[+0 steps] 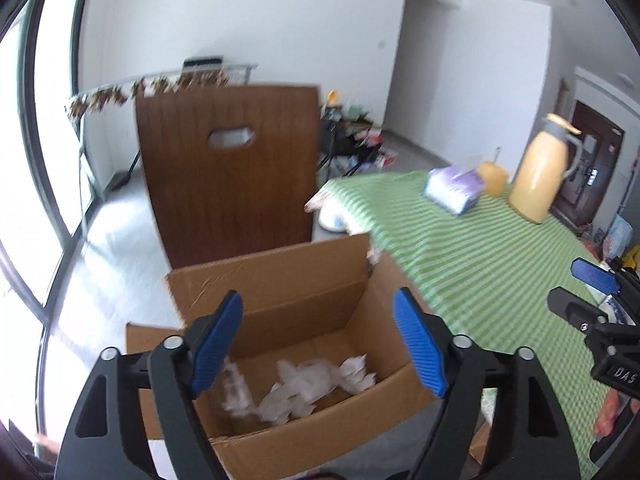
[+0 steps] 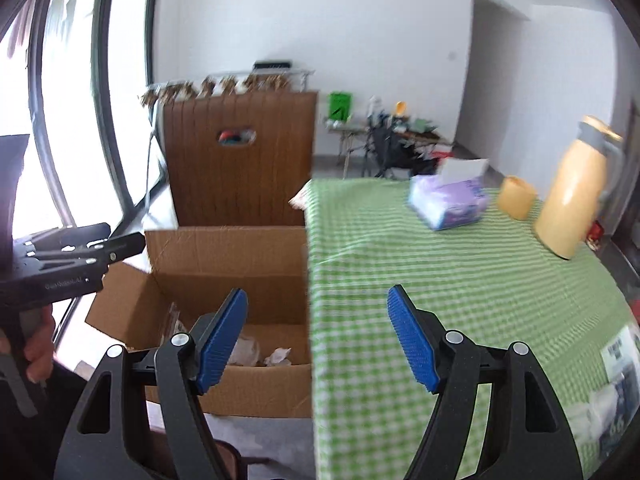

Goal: Collect trash
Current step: 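Move both tools back over the trash pile on the table, then grasp the clear plastic bag with the left tool while the right tool grasps the red-white snack bag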

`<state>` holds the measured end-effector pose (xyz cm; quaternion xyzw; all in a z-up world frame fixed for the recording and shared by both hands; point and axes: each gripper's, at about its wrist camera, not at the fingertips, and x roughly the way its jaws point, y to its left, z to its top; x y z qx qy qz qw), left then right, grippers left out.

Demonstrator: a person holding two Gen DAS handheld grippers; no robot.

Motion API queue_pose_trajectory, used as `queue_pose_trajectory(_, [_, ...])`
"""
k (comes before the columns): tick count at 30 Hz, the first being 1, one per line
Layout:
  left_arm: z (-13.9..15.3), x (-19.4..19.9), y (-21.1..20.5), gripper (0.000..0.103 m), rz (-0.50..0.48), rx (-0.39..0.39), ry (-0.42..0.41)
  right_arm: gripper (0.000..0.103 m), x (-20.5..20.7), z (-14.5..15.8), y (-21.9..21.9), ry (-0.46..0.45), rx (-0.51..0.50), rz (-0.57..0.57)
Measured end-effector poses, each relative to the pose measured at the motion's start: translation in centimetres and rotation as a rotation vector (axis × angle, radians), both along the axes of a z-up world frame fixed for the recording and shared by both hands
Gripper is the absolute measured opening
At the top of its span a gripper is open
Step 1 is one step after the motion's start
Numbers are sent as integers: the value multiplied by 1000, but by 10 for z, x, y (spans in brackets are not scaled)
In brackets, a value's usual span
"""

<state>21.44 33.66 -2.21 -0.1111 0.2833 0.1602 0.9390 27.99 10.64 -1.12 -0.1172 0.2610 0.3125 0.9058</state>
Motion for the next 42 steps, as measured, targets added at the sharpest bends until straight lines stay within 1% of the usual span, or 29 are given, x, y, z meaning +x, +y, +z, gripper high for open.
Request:
queue_pose_trajectory(2, [8,1,-26,92,-56,20,-44,70,-10,14,-40,-38,43,-69])
queue_pose_trajectory(6, [18,14,-87,95,-178,60,-79,70,-33,29,-114,-97,72,-208])
queue_pose_trajectory(9, [21,26,-141,95,-286,58,-85,70,-56,36,-184,-127,82,-345])
queue_pose_trajectory(14, [20,39,-238,95,-464,49,-87,70,-90,34,-290,-131,97,-564])
queue_pose_trajectory(18, [18,42,-310,95,-602,21,-90,70,-121,27,-362,-118,96,-716])
queue_pose_trajectory(21, [14,41,-359,95,-687,26,-84,70,-144,20,-405,-103,100,-809])
queue_pose_trajectory(25, [6,42,-412,95,-770,36,-61,70,-158,8,-439,-69,101,-883])
queue_pose_trajectory(29, [-3,48,-447,95,-850,23,-30,70,-161,-6,-460,-23,122,-910])
queue_pose_trajectory(31, [-10,58,-467,95,-866,35,-3,70,-158,-12,-466,-5,133,-910])
queue_pose_trajectory(34, [-19,73,-486,95,-878,51,23,70,-152,-21,-473,26,154,-896])
queue_pose_trajectory(38, [-27,108,-508,95,-886,84,54,70,-135,-31,-474,64,173,-867])
queue_pose_trajectory(40, [-32,129,-517,95,-856,78,91,70,-126,-35,-474,82,185,-855])
queue_pose_trajectory(42, [-36,151,-530,95,-859,49,122,70,-119,-38,-474,94,194,-848])
